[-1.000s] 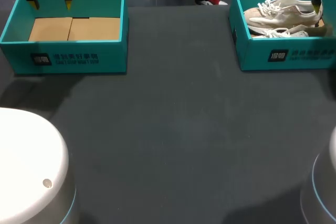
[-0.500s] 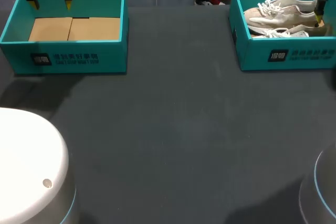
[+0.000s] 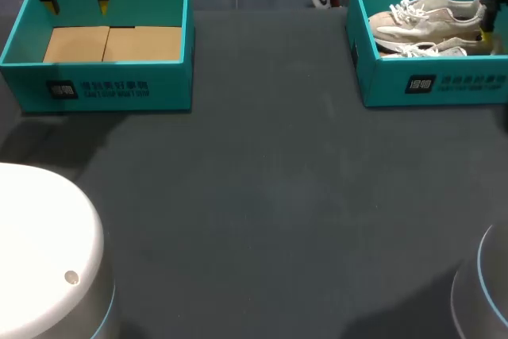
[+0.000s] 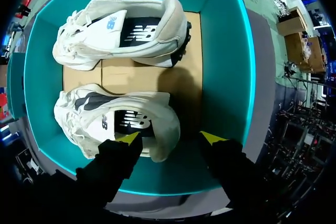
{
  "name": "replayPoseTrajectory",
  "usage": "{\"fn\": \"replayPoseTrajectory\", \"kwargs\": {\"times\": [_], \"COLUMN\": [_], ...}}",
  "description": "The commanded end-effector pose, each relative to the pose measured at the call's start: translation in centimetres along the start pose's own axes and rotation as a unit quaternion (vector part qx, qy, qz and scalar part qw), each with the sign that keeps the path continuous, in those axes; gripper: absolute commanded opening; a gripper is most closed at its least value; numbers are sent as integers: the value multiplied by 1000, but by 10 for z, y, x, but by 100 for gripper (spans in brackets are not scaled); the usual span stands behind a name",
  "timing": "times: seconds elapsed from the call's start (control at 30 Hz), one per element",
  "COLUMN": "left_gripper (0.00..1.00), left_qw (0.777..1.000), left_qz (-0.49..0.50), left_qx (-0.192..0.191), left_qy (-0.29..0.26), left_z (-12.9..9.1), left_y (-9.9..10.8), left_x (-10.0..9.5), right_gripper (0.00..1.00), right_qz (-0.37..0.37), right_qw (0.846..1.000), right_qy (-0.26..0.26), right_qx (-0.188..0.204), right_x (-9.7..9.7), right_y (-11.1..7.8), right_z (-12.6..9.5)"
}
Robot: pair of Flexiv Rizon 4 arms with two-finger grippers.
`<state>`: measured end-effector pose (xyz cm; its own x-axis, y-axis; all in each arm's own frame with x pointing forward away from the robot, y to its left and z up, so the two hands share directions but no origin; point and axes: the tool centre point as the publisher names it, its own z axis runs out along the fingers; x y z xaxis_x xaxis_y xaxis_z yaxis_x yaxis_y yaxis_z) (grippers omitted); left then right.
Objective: Take the shoe out of the shoebox, open the shoe tongue, remove and reinsert the insole, then place the shoe into the shoebox
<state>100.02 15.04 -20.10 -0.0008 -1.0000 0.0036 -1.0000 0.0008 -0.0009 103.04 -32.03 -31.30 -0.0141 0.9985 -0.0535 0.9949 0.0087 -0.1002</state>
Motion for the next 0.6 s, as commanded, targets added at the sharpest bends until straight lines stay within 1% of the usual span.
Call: {"fn": "replayPoseTrajectory", "kwargs": {"times": [0.03, 0.17, 0.27, 0.3, 0.4, 0.5, 0.6], "left_gripper": [100, 100, 100, 100, 100, 100, 100], "left_qw": [1000, 1000, 1000, 1000, 1000, 1000, 1000], "left_qz": [0, 0, 0, 0, 0, 0, 0], "left_qx": [0, 0, 0, 0, 0, 0, 0], "left_qy": [-1, -1, -1, -1, -1, -1, -1], "left_z": [0, 0, 0, 0, 0, 0, 0], "left_y": [0, 0, 0, 0, 0, 0, 0], "left_x": [0, 0, 0, 0, 0, 0, 0], "right_gripper": [64, 66, 67, 65, 67, 65, 65], "right_qz": [4, 5, 4, 4, 3, 3, 2], "right_qw": [1000, 1000, 1000, 1000, 1000, 1000, 1000], "right_qy": [3, 5, 5, 5, 5, 6, 9], "right_qx": [1, 5, 7, 8, 9, 7, -5], "right_x": [-4, -2, 1, 2, 4, 5, 4], "right_y": [1, -1, -2, -2, -3, -4, -5], "right_z": [6, 14, 18, 20, 23, 26, 28]}}
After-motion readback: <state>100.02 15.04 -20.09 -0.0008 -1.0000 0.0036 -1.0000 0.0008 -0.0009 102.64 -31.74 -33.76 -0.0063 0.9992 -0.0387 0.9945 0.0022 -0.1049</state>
